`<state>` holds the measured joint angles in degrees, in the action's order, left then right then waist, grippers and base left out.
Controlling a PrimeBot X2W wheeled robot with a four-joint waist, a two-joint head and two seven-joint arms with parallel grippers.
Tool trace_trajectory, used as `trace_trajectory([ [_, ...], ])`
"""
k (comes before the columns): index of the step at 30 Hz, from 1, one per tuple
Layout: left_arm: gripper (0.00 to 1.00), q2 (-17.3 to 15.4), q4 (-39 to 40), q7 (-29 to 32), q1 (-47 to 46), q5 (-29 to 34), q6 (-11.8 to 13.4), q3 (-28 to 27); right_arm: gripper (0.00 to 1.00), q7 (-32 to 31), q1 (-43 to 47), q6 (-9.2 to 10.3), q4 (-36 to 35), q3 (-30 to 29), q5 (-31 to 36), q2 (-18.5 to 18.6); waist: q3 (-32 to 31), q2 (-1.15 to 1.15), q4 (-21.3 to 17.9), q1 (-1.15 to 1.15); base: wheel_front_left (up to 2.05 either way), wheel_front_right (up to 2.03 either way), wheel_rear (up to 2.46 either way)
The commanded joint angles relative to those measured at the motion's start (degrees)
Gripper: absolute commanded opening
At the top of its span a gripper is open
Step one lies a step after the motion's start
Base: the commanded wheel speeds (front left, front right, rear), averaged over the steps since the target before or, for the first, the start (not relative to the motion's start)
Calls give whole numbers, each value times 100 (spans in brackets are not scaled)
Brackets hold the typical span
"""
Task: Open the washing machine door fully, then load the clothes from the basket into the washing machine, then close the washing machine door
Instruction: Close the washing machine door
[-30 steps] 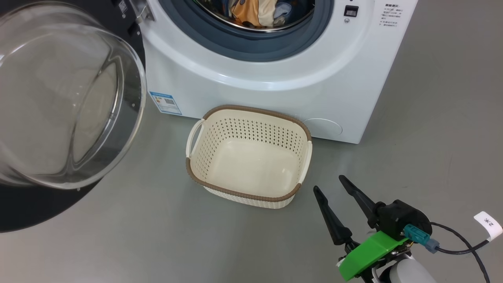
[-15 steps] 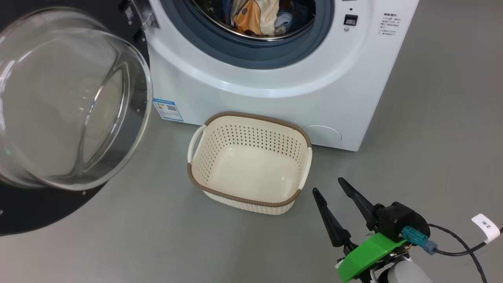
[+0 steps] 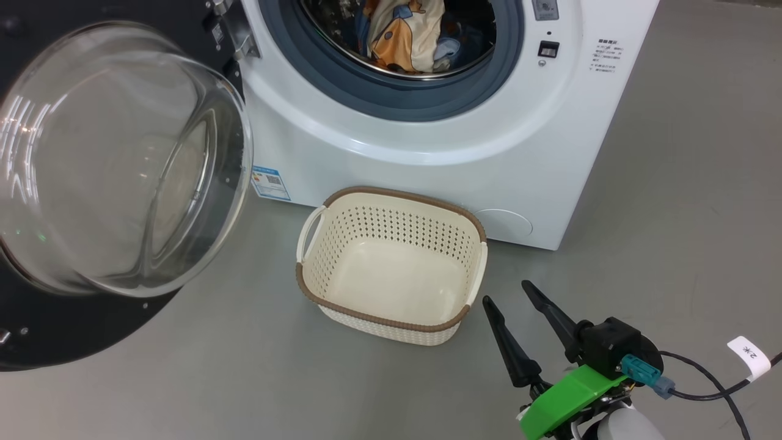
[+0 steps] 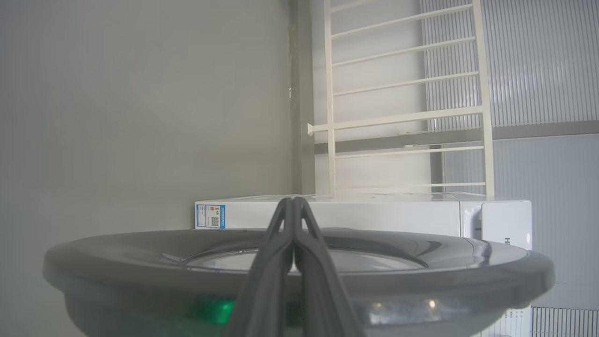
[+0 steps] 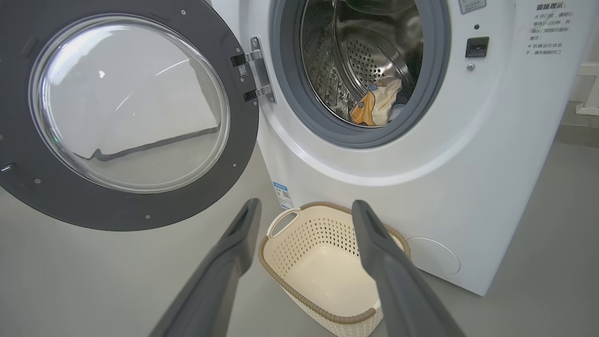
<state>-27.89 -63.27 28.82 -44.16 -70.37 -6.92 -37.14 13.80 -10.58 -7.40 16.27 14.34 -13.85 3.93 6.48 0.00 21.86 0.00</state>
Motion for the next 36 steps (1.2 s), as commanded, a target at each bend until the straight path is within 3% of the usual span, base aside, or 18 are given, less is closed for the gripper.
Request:
trace_trajectory([
  [1,0,-160,222,168,151,-28,-55,33,100,88,-53,-9,-105,147,-22,-63,-19,0,-7,0,0,0,0],
  [12,0,150,789,532,565,-112,-56,185,100,108,-25,-9,-49,142,-60,-87,-137,0,-70,0,0,0,0],
  [27,0,828,1977,1060,1341,-224,-53,413,100,118,33,-9,-21,159,-103,-102,-289,0,-186,0,0,0,0],
  [36,0,1356,3044,1401,1876,-295,198,559,100,119,85,-9,-70,190,-191,-104,-352,0,-267,0,0,0,0],
])
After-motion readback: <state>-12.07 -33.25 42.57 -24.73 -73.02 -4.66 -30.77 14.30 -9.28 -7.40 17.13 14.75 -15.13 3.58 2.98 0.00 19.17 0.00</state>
